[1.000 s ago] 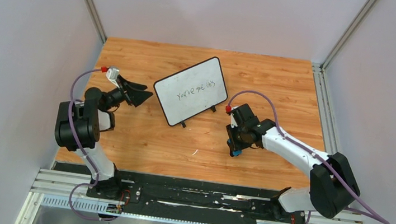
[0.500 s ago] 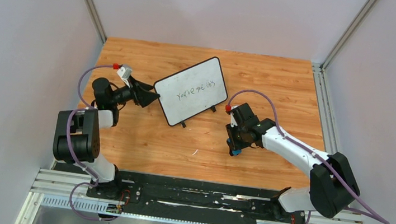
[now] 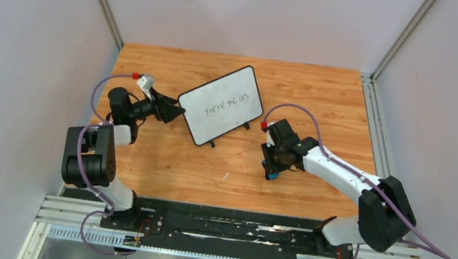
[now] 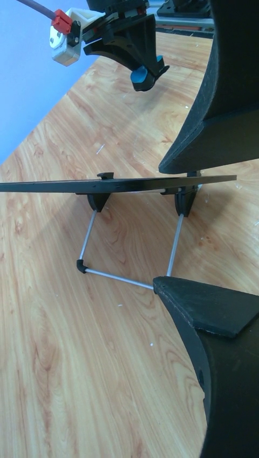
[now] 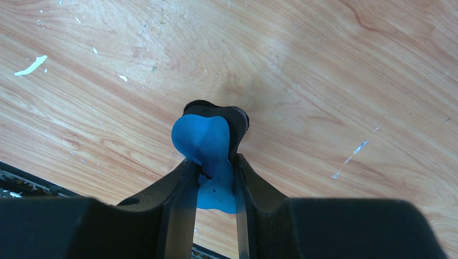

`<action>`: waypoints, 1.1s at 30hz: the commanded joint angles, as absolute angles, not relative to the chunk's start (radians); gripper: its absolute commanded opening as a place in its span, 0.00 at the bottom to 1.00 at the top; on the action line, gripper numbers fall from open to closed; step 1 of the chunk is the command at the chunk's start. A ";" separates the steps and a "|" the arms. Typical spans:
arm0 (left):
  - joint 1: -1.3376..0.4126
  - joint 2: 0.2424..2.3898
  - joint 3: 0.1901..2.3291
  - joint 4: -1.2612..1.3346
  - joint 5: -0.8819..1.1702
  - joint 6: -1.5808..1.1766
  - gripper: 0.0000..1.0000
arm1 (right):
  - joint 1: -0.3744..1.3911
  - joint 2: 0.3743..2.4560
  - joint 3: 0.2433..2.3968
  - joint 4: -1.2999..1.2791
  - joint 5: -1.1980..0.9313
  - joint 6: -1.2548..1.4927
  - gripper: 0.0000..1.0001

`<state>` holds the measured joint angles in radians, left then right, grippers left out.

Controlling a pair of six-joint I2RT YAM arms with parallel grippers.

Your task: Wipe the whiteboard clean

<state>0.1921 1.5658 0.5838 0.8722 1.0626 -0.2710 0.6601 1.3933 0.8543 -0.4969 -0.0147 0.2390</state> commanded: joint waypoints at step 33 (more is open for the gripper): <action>0.140 1.552 0.634 0.887 1.078 -0.341 0.57 | 0.681 1.402 0.848 -0.480 -0.009 0.257 0.23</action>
